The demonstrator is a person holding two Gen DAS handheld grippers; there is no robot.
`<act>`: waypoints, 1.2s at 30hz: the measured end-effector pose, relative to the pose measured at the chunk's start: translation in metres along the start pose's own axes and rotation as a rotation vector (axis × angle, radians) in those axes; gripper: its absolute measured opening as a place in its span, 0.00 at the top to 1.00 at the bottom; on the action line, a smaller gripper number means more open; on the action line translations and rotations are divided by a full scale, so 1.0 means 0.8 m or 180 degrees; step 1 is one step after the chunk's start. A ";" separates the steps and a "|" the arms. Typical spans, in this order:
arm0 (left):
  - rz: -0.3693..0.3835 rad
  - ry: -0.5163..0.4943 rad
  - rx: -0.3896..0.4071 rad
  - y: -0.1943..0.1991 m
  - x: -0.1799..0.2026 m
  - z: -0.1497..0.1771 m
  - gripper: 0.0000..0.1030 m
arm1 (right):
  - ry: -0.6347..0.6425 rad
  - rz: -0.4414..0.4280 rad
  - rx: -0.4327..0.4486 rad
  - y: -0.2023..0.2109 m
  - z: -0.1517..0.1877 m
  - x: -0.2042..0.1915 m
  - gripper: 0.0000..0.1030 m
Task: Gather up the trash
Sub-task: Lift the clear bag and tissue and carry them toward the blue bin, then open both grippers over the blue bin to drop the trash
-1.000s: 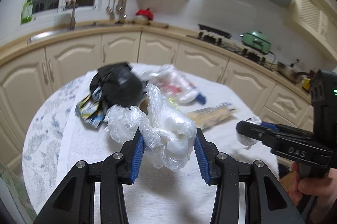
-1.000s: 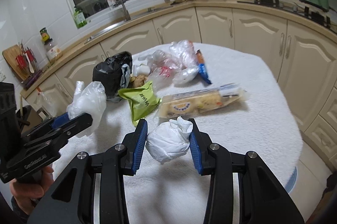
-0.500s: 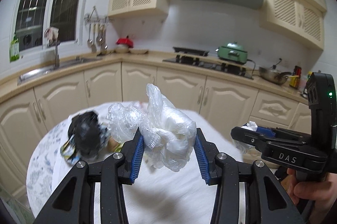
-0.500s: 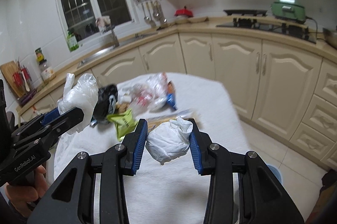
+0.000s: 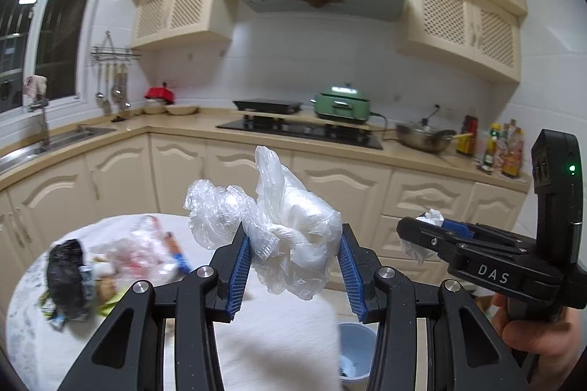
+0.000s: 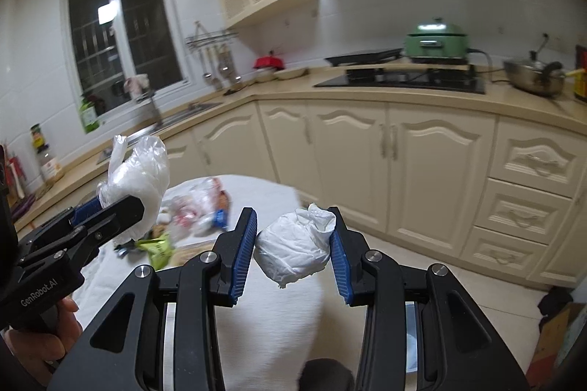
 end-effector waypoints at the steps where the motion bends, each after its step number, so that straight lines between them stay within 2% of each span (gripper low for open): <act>1: 0.0051 -0.0003 -0.0022 -0.008 0.008 0.000 0.60 | -0.0026 0.0047 0.0012 0.005 -0.001 0.013 0.62; 8: 0.0359 -0.0139 -0.0240 -0.087 0.058 -0.008 0.60 | -0.0245 0.0356 0.0002 0.024 0.009 0.099 0.62; 13: 0.0590 -0.0250 -0.0614 -0.175 0.102 -0.002 0.60 | -0.0538 0.0553 -0.0139 0.017 0.040 0.178 0.62; 18: 0.0717 -0.0359 -0.1038 -0.264 0.146 0.019 0.60 | -0.0889 0.0676 -0.0382 -0.009 0.094 0.253 0.62; 24: 0.0770 -0.0332 -0.1618 -0.382 0.188 0.040 0.60 | -0.1235 0.0679 -0.0657 -0.054 0.153 0.319 0.62; 26: 0.0736 -0.0355 -0.1739 -0.416 0.203 0.040 0.59 | -0.1342 0.0658 -0.0724 -0.068 0.167 0.337 0.62; 31: 0.0715 -0.0256 -0.2179 -0.502 0.226 0.072 0.57 | -0.1745 0.0527 -0.0888 -0.106 0.211 0.382 0.60; 32: 0.0711 -0.0252 -0.2232 -0.515 0.229 0.077 0.55 | -0.1809 0.0523 -0.0914 -0.111 0.219 0.388 0.60; 34: 0.0640 -0.0303 -0.2290 -0.539 0.230 0.081 0.43 | -0.1915 0.0541 -0.0941 -0.118 0.233 0.402 0.58; 35: 0.0626 -0.0317 -0.2296 -0.547 0.235 0.082 0.32 | -0.1965 0.0526 -0.0954 -0.121 0.238 0.407 0.54; 36: 0.0617 -0.0321 -0.2304 -0.554 0.236 0.081 0.25 | -0.2028 0.0517 -0.0967 -0.123 0.243 0.411 0.50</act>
Point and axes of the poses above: each gripper's, at about its wrist camera, not at the fingertips, and y roughly against the way its jaws point, x to its right, z to its underside, the point moved 9 cm from there along -y, roughly the way its jaws point, and after that the axes turned 8 degrees about -z, right-handed, at the moved point
